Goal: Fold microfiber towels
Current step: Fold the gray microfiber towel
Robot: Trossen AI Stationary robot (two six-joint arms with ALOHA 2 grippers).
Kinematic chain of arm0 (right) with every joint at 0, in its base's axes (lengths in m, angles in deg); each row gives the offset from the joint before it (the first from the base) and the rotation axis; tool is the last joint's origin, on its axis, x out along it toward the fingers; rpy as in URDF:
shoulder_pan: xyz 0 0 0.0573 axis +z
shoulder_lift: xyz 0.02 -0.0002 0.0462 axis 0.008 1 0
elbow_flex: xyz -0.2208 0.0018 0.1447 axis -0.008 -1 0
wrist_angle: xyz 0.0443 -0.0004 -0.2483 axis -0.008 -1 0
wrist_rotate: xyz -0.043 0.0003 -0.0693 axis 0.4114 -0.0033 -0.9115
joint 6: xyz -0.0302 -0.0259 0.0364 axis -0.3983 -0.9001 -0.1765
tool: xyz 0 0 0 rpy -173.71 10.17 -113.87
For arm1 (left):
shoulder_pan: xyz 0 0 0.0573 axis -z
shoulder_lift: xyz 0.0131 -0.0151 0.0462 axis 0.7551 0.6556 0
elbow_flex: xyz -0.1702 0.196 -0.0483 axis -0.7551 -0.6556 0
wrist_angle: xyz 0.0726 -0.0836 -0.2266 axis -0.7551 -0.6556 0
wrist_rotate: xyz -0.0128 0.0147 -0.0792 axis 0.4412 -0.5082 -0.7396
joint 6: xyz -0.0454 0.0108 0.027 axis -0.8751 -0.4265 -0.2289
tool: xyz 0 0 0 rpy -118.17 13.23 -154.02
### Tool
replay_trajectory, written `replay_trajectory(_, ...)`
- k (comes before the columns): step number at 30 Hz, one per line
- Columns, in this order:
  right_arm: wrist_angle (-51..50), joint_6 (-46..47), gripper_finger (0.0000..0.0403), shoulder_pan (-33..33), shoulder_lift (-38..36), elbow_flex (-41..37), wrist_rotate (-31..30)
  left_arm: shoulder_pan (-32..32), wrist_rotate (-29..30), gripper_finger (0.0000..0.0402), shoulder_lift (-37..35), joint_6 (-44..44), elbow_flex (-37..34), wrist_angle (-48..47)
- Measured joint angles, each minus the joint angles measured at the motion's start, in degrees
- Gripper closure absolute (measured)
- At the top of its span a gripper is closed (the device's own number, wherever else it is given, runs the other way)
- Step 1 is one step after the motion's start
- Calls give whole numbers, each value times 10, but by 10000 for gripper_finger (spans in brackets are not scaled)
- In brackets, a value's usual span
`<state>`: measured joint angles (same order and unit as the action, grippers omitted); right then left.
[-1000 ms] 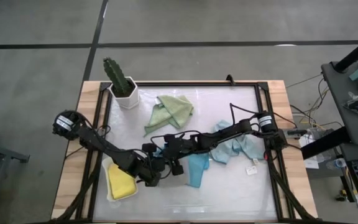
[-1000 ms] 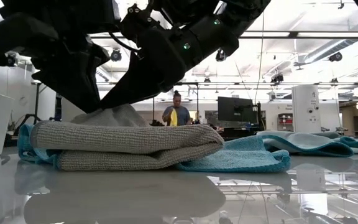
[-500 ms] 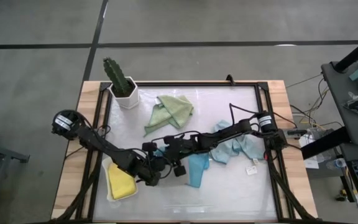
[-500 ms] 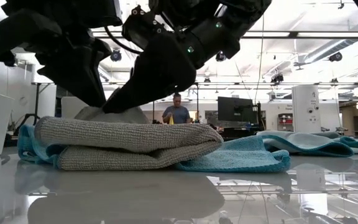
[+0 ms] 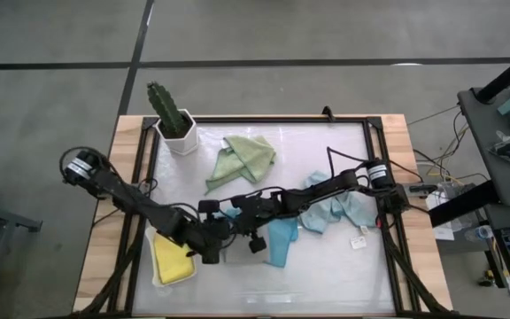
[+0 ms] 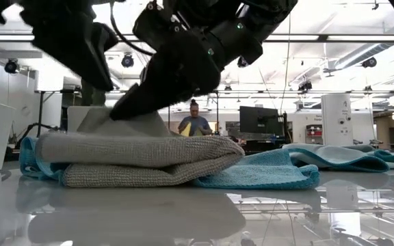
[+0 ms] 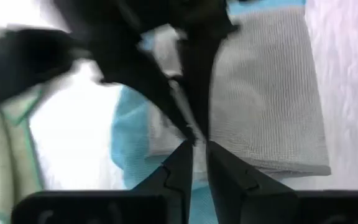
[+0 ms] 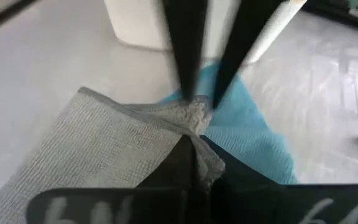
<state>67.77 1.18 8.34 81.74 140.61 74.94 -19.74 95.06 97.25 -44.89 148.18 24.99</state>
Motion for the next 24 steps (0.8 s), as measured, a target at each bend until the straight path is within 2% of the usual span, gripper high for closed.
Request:
replay_trajectory(4, 1, -3, 394, 1, 0, 0, 1, -1, 0, 355, -24, 0, -4, -11)
replay_trajectory(12, 7, -10, 394, 1, 3, 15, 2, 10, -6, 354, -61, -31, -4, 1)
replay_trajectory(20, -3, -9, 393, 0, 4, 18, 1, 50, -9, 354, -26, -31, -6, 86)
replay_trajectory(24, -45, -18, 391, 0, 4, 18, -7, 59, -9, 354, -3, -44, -6, 104)
